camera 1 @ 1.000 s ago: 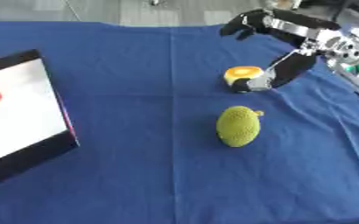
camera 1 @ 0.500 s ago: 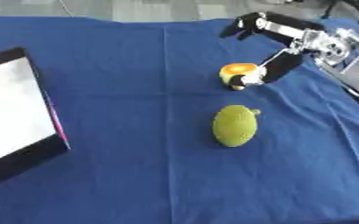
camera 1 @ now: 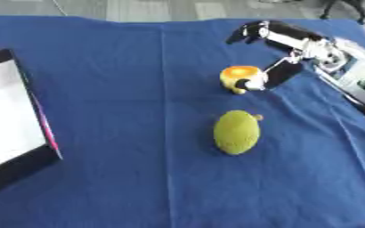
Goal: Pick up the objects with one hand, pass them to the other hand, and then place them into the box on the other side of the table.
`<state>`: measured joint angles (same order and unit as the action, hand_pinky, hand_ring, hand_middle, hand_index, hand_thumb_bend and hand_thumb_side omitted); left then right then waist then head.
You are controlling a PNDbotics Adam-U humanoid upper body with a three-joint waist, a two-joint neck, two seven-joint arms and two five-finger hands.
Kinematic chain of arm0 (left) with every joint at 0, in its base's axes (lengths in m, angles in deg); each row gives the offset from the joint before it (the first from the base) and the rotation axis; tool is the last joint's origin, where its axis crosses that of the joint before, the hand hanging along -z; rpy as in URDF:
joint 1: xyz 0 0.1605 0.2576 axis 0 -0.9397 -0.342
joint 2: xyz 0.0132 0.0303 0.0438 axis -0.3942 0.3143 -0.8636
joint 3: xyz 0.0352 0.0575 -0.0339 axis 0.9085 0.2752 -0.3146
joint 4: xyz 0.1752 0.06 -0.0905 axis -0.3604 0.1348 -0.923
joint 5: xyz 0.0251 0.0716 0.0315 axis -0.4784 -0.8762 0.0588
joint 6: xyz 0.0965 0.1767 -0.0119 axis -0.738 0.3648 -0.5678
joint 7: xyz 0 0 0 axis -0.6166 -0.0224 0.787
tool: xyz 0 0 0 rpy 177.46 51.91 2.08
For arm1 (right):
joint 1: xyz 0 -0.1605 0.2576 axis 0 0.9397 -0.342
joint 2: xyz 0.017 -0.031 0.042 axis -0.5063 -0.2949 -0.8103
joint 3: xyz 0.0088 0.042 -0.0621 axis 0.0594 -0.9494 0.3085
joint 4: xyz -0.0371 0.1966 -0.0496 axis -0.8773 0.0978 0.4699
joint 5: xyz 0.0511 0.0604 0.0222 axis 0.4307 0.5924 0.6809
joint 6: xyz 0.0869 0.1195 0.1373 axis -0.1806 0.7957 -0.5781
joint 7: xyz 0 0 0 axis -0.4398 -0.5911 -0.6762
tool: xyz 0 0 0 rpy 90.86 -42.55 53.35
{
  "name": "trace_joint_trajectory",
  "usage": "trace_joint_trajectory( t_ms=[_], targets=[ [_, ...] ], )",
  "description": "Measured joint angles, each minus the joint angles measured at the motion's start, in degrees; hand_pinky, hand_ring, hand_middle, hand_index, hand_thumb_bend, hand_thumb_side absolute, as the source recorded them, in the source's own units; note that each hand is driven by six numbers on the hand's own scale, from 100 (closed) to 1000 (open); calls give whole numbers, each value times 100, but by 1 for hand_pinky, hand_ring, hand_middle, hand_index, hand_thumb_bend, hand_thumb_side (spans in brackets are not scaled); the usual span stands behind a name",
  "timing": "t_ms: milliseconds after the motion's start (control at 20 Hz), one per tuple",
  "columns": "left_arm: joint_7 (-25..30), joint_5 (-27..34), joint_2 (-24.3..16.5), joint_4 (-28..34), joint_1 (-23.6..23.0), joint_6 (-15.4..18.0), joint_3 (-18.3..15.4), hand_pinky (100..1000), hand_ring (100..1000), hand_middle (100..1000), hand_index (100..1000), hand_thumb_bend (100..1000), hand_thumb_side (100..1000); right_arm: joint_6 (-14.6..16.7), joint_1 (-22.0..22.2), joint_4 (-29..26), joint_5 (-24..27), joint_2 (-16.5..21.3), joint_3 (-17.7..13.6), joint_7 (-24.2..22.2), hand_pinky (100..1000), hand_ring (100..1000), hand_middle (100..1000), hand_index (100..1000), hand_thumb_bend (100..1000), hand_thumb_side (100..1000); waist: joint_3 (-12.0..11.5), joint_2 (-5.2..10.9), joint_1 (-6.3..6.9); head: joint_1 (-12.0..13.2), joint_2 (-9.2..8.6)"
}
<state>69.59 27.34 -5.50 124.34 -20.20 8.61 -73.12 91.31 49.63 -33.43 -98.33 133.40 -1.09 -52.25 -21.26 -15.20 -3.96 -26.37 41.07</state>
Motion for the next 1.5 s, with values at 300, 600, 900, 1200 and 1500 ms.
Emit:
trace_joint_trajectory(
  t_ms=[300,600,900,1200,1500],
  targets=[
    [-7,2,-4,58,-4,3,0,916,866,800,716,100,647,71,70,50,-205,44,-125,-192,856,888,853,861,477,284,-2,-61,0,-27,-39],
    [-8,1,-5,63,-3,3,2,916,867,799,715,100,647,24,94,296,-529,47,-220,-138,859,886,853,859,453,255,-41,-161,-10,-95,-97],
    [-10,1,-6,97,19,5,3,915,866,797,713,100,646,-6,144,473,-808,46,-254,-44,862,882,853,858,440,232,-117,-245,-19,-174,-150],
    [-14,1,-6,104,24,0,3,916,866,796,713,100,647,-11,147,651,-1061,28,-259,-10,864,882,853,858,436,231,-152,-310,-19,-212,-197],
    [-20,1,-6,128,34,-4,3,918,867,796,711,100,650,-1,160,735,-1278,-15,-258,-22,868,877,851,856,423,207,-205,-370,-19,-252,-246]
  ],
)
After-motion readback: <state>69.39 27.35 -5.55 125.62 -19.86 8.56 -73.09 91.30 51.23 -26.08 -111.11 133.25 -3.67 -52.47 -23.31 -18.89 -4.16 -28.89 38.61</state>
